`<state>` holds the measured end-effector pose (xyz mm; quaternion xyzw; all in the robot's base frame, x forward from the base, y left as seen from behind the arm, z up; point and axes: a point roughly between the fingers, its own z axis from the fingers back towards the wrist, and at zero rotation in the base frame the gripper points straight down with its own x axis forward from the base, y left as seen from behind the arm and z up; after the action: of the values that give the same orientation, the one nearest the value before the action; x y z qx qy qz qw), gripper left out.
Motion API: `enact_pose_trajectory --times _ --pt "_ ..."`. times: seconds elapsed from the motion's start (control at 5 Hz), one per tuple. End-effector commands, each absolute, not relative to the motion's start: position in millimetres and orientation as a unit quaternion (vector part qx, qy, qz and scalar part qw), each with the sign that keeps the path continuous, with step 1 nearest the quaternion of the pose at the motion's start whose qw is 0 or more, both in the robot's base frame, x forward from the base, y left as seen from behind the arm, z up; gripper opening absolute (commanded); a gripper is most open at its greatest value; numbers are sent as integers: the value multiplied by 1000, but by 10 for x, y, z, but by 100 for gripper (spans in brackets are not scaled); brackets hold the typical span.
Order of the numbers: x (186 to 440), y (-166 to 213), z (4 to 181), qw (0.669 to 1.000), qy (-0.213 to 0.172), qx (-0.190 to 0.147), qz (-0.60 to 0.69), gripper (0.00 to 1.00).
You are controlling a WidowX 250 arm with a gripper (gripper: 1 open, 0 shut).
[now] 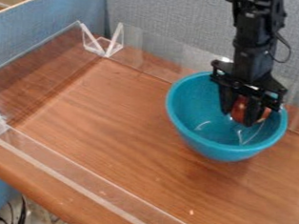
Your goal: Put the mushroom in the blue bowl
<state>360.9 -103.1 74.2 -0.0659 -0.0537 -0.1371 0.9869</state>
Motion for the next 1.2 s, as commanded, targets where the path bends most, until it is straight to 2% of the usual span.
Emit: enact_pose_trajectory --times 0.0,0.4,0.8,1.0 --pt "3739 -1152 970 985 -93 -68 -126 0" --pt "3827 -1160 896 990 -98 -65 -80 0" --pt "3793 -1172 973 989 -96 -67 -93 0" --pt "3686 -1122 970 989 -96 -67 -94 0"
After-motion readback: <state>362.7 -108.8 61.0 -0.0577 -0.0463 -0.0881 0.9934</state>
